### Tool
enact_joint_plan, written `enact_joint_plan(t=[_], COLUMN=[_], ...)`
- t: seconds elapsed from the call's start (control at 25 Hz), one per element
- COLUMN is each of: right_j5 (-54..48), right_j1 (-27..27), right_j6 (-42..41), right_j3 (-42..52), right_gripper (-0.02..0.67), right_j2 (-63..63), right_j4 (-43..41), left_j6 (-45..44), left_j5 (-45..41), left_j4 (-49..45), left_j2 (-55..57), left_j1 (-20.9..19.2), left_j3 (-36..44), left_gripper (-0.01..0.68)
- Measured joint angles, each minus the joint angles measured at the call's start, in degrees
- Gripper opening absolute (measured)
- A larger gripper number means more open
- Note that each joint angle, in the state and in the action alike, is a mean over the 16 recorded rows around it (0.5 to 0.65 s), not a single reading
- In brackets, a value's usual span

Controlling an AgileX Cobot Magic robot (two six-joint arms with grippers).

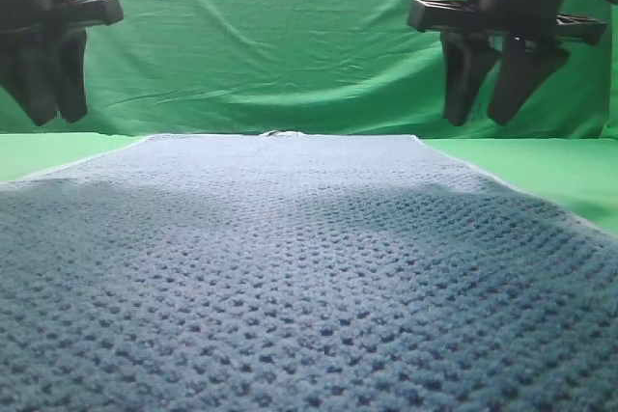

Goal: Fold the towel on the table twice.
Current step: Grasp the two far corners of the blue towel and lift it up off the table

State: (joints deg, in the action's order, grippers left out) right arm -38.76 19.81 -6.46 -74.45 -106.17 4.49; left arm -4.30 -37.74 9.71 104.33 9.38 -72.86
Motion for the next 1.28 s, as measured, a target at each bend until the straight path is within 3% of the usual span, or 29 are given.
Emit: enact_joint_plan(t=[0.2,0.36,1.08,1.28], right_j5=[2.6,4.3,8.7,8.5], right_j1=[0.0,0.0,0.0,0.0], right_j6=[-0.2,-1.0,-4.4,-4.5], right_j3=[-0.2,-0.3,-0.7,-1.1], right_gripper=[0.563,0.636,0.644,0.619], right_j2=[-1.5,-2.9,-9.4,-9.9], right_j4=[0.6,1.0,1.1,1.1], left_j6=[1.8,3.1,4.6,4.8], left_j5=[0.0,0.1,0.6,0.7], left_j4=[-1.1,-2.4,-8.1,-8.3], left_j2=[1.4,2.1,8.5,9.1], left_j1=[0.0,0.0,0.0,0.3], left_j3=[-0.7,-0.8,-1.9,-2.3], left_gripper=[0.541,0.633,0.643,0.634])
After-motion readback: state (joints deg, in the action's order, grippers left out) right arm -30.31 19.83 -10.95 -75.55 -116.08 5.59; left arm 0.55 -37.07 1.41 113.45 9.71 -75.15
